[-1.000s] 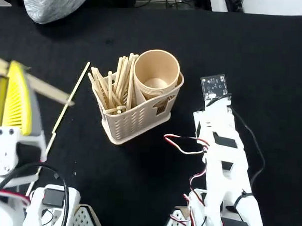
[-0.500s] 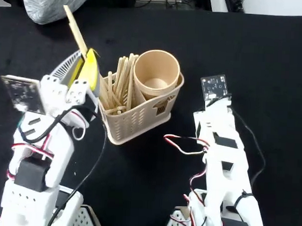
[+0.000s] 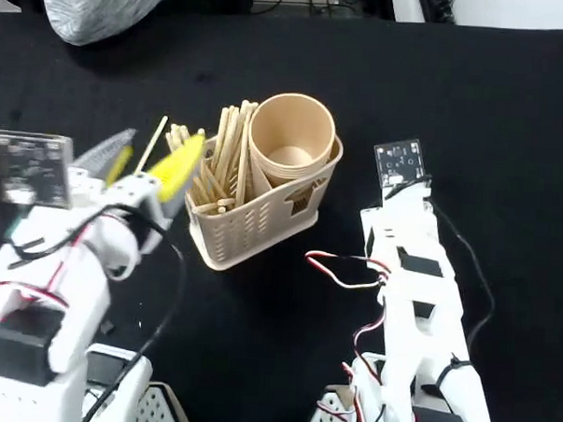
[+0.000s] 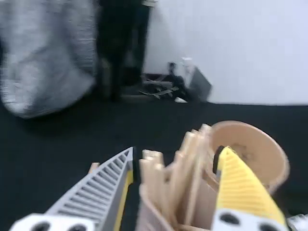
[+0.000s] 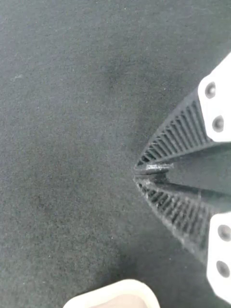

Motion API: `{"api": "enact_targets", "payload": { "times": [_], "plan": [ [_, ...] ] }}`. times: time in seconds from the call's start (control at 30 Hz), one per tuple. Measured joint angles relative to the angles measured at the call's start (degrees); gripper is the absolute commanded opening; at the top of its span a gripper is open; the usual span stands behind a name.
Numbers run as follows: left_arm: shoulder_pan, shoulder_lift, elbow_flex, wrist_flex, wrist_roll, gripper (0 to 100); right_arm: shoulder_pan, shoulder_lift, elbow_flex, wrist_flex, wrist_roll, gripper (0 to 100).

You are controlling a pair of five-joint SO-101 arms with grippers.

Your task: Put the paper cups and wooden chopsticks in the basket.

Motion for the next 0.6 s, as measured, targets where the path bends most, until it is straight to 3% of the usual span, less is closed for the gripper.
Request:
{"api": "enact_targets", "payload": {
  "times": [0.13, 0.37, 0.6],
  "plan": [
    [-8.26, 5.01, -8.26, 7.03, -0.44, 28, 0.00, 0.00, 0.00, 0.00, 0.00, 1.5],
    [-26.81, 24.44, -14.77, 14.59, -11.60, 28, 0.00, 0.00, 0.00, 0.00, 0.00, 1.5],
    [-26.90, 54.51, -18.64, 8.35, -24.97, 28, 0.00, 0.00, 0.00, 0.00, 0.00, 1.5]
  ]
}}
